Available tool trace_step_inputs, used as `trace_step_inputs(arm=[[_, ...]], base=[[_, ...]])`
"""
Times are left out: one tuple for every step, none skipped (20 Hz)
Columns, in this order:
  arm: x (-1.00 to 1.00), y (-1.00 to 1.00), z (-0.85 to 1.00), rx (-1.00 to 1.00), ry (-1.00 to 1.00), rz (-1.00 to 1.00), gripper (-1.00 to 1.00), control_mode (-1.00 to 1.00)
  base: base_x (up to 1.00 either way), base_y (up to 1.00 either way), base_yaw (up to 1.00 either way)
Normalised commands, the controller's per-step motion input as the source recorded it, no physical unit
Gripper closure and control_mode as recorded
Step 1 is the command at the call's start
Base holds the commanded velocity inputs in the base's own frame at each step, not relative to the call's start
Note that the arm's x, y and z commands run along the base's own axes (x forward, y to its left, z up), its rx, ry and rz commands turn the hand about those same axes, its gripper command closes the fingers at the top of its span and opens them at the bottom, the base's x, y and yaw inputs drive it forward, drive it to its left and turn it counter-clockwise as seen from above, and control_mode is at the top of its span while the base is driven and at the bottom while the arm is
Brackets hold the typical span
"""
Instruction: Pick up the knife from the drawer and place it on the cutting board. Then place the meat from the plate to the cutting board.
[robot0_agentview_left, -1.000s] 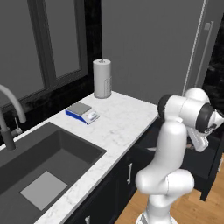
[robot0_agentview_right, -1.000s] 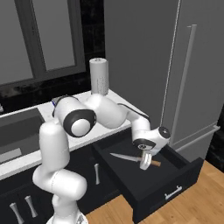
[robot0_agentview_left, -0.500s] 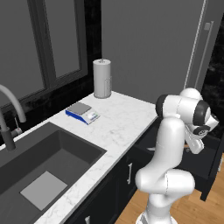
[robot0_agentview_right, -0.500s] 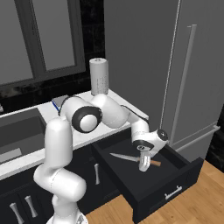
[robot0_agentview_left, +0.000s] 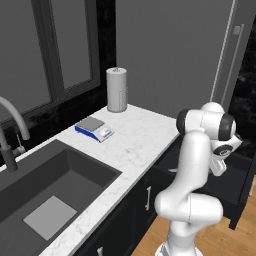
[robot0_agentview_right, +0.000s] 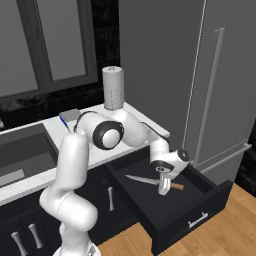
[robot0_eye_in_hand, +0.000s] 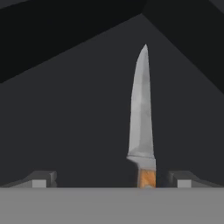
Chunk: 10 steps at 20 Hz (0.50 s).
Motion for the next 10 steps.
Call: trace_step_inputs(arm=[[0.27,0.0,-0.3,0.0,0.0,0.01,-1.0,-1.0],[0.27,0.0,-0.32,0.0,0.0,0.01,-1.0,-1.0],[0.24,0.0,-0.33,0.0,0.0,0.01,-1.0,-1.0],[0.24,0.0,-0.33,0.0,0.0,0.01,-1.0,-1.0],[0.21,0.0,-0.33,0.0,0.0,0.02,-1.0,-1.0],[0.19,0.0,-0.34,0.0,0.0,0.02,-1.0,-1.0],[0.18,0.0,-0.34,0.0,0.0,0.03,-1.0,-1.0],[0.17,0.0,-0.34,0.0,0.0,0.03,-1.0,-1.0],[0.18,0.0,-0.34,0.0,0.0,0.03,-1.0,-1.0],[0.16,0.0,-0.34,0.0,0.0,0.03,-1.0,-1.0]], base=[[0.0,0.0,0.0],[0.0,0.0,0.0],[0.0,0.0,0.0],[0.0,0.0,0.0],[0.0,0.0,0.0],[0.0,0.0,0.0],[0.0,0.0,0.0],[0.0,0.0,0.0],[0.0,0.0,0.0],[0.0,0.0,0.0]])
